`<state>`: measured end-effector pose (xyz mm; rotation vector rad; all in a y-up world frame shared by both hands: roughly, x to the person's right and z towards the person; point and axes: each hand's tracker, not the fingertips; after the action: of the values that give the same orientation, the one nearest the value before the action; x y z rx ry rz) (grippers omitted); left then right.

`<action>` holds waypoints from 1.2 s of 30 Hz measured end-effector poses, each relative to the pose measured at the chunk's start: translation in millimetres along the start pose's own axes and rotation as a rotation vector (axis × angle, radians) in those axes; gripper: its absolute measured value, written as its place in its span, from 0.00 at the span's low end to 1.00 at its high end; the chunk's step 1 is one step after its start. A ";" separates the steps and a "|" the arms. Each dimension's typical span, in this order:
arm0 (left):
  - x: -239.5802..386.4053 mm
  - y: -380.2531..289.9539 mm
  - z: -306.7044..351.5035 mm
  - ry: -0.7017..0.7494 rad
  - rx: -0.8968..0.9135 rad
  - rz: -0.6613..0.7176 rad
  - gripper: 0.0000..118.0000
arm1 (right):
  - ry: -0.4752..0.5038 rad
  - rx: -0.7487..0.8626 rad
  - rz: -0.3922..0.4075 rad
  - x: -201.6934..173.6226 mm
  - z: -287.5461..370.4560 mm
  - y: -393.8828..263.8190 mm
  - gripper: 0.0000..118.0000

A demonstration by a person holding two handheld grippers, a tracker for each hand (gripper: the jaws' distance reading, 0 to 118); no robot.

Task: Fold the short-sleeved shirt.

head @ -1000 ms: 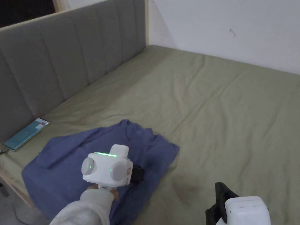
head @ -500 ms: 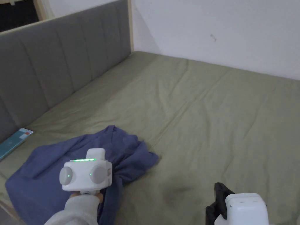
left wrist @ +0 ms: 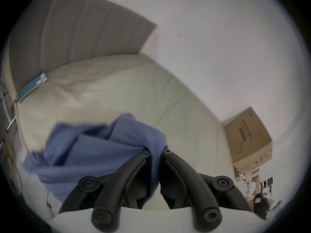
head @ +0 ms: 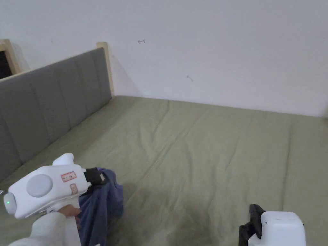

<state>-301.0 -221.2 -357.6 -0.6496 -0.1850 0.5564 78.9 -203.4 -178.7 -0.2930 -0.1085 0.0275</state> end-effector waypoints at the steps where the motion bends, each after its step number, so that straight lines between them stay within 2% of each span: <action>1: 24.2 6.1 3.6 -0.038 0.008 -0.041 0.06 | -0.019 0.006 -0.003 7.3 4.8 2.8 0.00; 8: 231.4 7.9 21.6 -0.396 0.033 -0.328 0.06 | -0.170 0.033 -0.043 68.7 34.5 8.7 0.00; 11: 292.7 -25.2 13.3 -0.552 -0.037 -0.377 0.06 | -0.245 0.030 -0.055 94.0 44.7 6.4 0.00; 14: 334.1 -76.8 -8.8 -0.638 -0.122 -0.405 0.06 | -0.313 0.022 -0.075 118.7 53.0 3.4 0.00; 16: 340.6 -120.5 -38.2 -0.643 -0.203 -0.425 0.06 | -0.359 0.013 -0.084 135.1 58.9 0.1 0.00; 19: 327.7 -207.8 -96.0 -0.552 -0.403 -0.388 0.06 | -0.418 -0.016 -0.104 157.1 63.1 -8.3 0.00; 20: 321.0 -240.0 -113.6 -0.472 -0.466 -0.391 0.06 | -0.424 -0.028 -0.114 163.4 63.4 -12.1 0.00; 21: 313.2 -270.5 -129.0 -0.410 -0.513 -0.457 0.06 | -0.438 -0.047 -0.127 169.0 63.3 -16.5 0.00; 24: 286.0 -334.7 -156.8 -0.357 -0.684 -0.490 0.07 | -0.450 -0.079 -0.150 178.5 67.1 -29.3 0.00; 25: 280.8 -344.2 -158.8 -0.356 -0.704 -0.488 0.12 | -0.452 -0.089 -0.150 179.5 67.8 -33.0 0.00; 26: 280.1 -348.3 -157.3 -0.362 -0.689 -0.520 0.35 | -0.453 -0.102 -0.145 180.0 68.4 -36.9 0.00; 27: 278.7 -347.9 -150.9 -0.349 -0.664 -0.550 0.65 | -0.455 -0.113 -0.139 179.5 68.7 -40.2 0.00; 28: 280.6 -343.8 -148.0 -0.359 -0.647 -0.565 0.89 | -0.454 -0.121 -0.136 179.0 68.9 -42.8 0.00; 29: 283.5 -337.0 -145.9 -0.390 -0.641 -0.585 0.97 | -0.449 -0.131 -0.140 178.1 69.2 -45.4 0.00; 31: 289.4 -322.6 -131.9 -0.422 -0.597 -0.614 0.98 | -0.429 -0.143 -0.147 174.4 71.3 -48.6 0.00; 34: 290.8 -294.7 -111.0 -0.426 -0.496 -0.679 0.94 | -0.403 -0.153 -0.129 167.7 74.3 -50.2 0.00; 35: 288.1 -284.4 -100.1 -0.422 -0.467 -0.684 0.93 | -0.390 -0.157 -0.119 165.0 76.2 -50.7 0.00; 36: 280.9 -275.0 -93.0 -0.417 -0.452 -0.685 0.86 | -0.377 -0.159 -0.112 162.8 78.5 -51.3 0.00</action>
<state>84.2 -297.4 -262.7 -0.8438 -0.9076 -0.0302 232.5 -223.0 -72.4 -0.4377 -0.5028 -0.0375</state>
